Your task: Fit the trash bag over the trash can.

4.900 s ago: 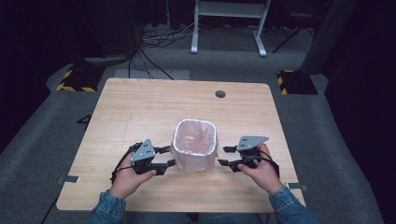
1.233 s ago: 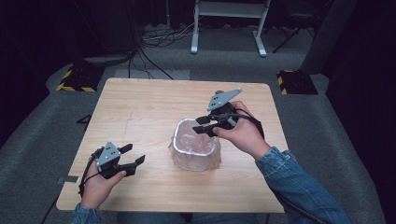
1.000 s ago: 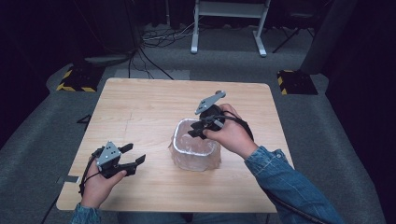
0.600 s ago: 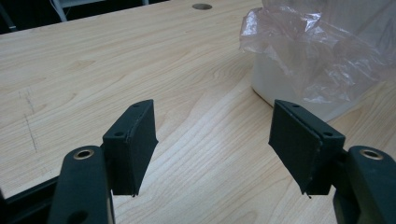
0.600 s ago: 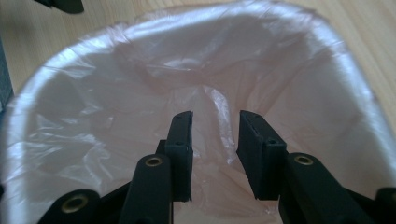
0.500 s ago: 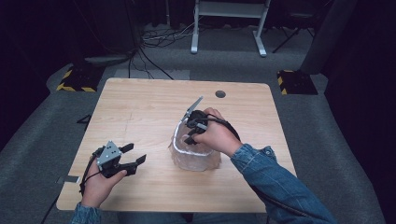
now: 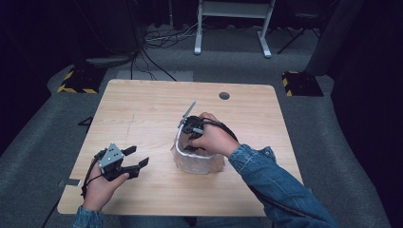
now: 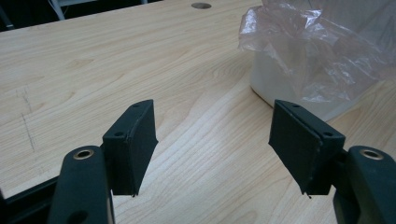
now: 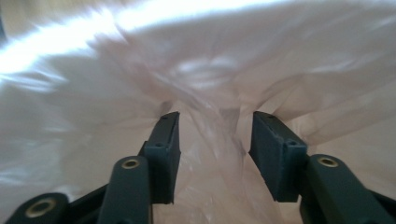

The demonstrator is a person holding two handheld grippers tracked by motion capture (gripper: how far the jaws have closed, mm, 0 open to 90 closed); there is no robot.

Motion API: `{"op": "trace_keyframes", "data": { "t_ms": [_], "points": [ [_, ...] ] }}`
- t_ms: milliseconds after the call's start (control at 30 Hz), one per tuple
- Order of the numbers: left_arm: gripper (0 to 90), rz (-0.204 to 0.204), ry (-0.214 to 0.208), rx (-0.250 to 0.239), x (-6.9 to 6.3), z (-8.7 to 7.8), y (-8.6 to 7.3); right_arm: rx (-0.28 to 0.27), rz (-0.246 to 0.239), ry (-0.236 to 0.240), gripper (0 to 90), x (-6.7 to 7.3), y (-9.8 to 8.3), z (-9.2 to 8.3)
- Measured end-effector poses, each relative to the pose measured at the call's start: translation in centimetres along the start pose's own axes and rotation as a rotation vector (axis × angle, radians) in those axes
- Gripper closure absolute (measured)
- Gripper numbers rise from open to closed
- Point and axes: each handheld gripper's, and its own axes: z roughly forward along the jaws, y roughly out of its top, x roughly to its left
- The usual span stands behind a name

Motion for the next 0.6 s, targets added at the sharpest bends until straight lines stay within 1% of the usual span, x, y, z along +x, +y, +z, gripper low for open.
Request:
{"op": "trace_keyframes", "data": {
  "t_ms": [33,133,200,267,333,400,467,500,567,600],
  "points": [
    [31.9,0.0,0.0,-0.003,0.0,0.0,0.0,-0.027,0.006,0.005,51.8,0.0,-0.1,-0.4],
    [31.8,-0.002,0.002,-0.002,0.0,0.0,0.0,-0.133,0.005,-0.018,47.5,0.1,-0.7,-2.3],
    [31.8,0.001,0.004,0.0,0.1,0.0,0.1,-0.221,-0.006,-0.048,45.7,0.3,-1.3,-4.1],
    [31.8,0.0,0.008,0.001,0.3,0.1,0.1,-0.307,-0.007,-0.058,43.7,0.6,-2.2,-6.1],
    [31.7,0.0,0.012,0.008,0.4,0.1,0.0,-0.386,-0.017,-0.093,39.6,0.8,-3.3,-7.9],
    [31.6,-0.002,0.019,0.014,0.5,0.1,-0.1,-0.456,-0.017,-0.134,38.3,0.8,-4.7,-9.5],
    [31.5,-0.004,0.024,0.016,0.6,0.1,0.0,-0.498,0.007,-0.159,36.7,0.7,-6.2,-10.8],
    [31.4,-0.008,0.026,0.014,0.7,0.0,0.0,-0.51,0.02,-0.168,36.3,0.7,-7.1,-11.2],
    [31.0,-0.007,0.026,0.026,0.7,-0.1,-0.1,-0.519,0.043,-0.191,35.9,0.5,-8.8,-11.9],
    [30.7,-0.003,0.034,0.031,0.8,0.0,-0.2,-0.52,0.055,-0.202,35.9,0.4,-9.6,-12.1]
  ]
}}
